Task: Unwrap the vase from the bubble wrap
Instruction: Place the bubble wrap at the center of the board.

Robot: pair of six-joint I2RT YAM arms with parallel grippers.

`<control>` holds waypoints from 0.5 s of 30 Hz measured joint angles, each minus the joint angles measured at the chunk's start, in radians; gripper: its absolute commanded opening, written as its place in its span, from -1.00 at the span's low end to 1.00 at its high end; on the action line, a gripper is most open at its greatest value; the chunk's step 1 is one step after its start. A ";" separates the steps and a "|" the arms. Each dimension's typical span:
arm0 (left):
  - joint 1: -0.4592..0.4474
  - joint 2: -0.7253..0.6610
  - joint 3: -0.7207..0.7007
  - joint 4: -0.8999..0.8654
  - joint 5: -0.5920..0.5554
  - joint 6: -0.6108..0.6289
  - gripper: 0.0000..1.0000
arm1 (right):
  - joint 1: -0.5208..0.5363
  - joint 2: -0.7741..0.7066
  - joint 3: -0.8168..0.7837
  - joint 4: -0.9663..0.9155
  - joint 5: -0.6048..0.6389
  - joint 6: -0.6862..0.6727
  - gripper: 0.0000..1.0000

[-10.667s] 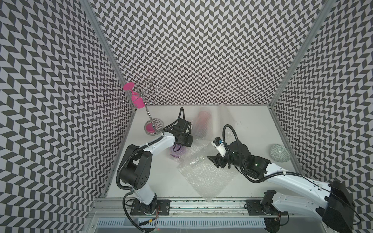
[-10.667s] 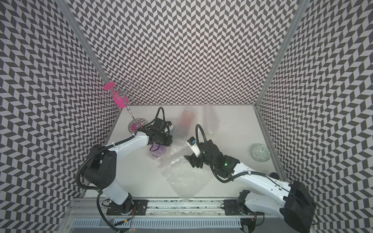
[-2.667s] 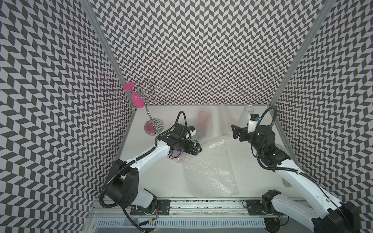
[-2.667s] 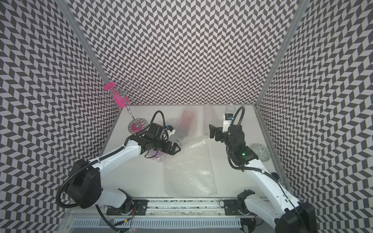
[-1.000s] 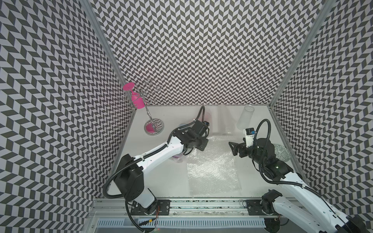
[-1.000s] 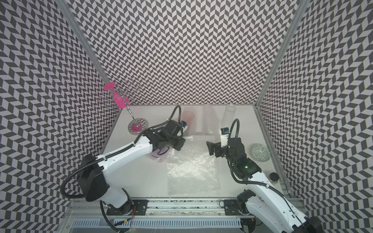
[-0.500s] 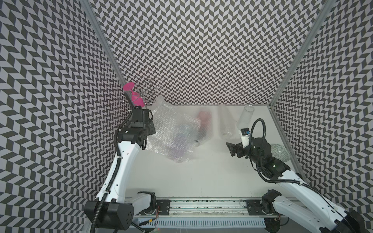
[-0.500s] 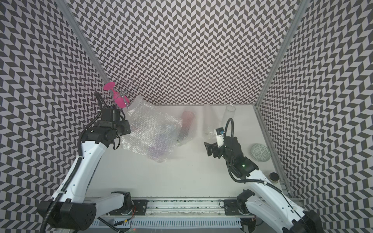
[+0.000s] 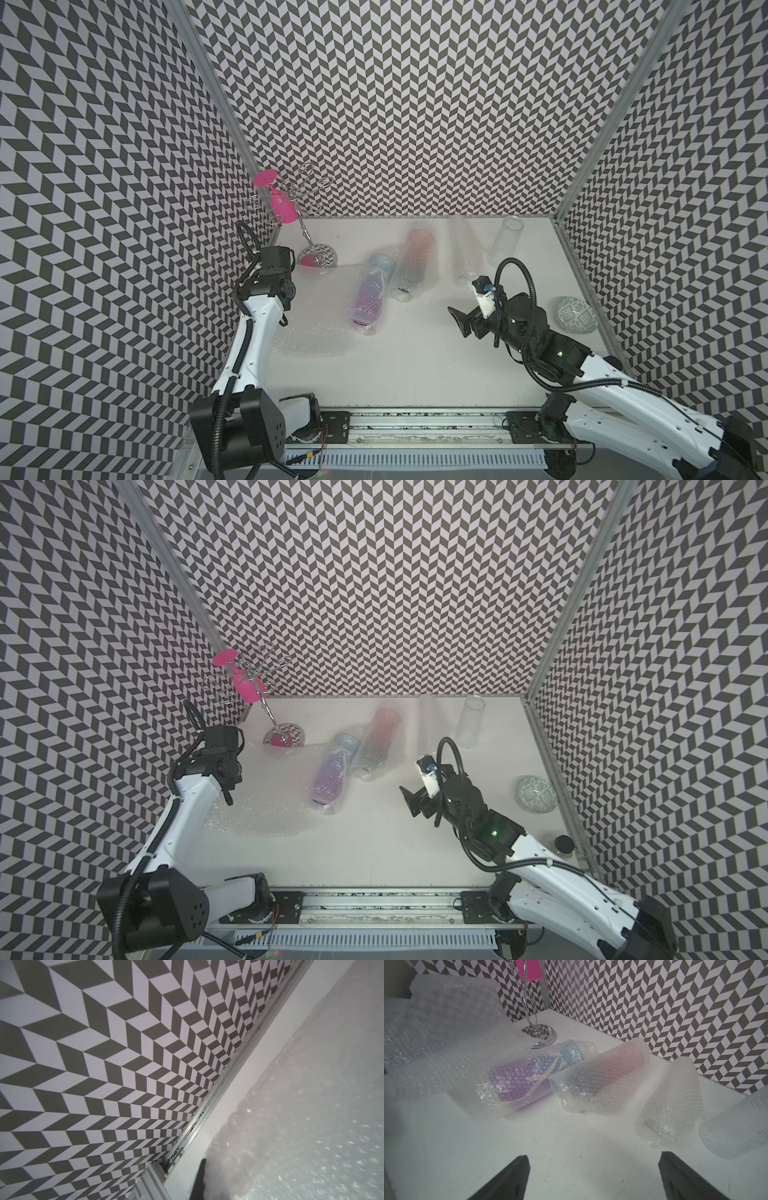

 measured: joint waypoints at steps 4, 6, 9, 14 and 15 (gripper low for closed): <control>0.047 0.011 -0.013 0.021 0.016 -0.007 -0.82 | 0.006 -0.020 0.000 0.001 0.013 -0.005 0.99; 0.060 0.011 -0.015 0.023 0.029 -0.011 -0.23 | 0.012 -0.024 0.000 0.001 0.013 -0.005 0.98; 0.063 0.011 -0.014 0.034 0.057 -0.016 0.61 | 0.016 -0.027 -0.007 0.001 0.012 -0.004 0.99; 0.010 -0.008 0.001 0.030 0.115 -0.049 0.99 | 0.016 -0.028 -0.009 0.001 0.018 -0.005 0.99; -0.014 -0.023 0.005 0.033 0.134 -0.062 0.99 | 0.016 -0.027 -0.009 0.002 0.023 -0.005 0.99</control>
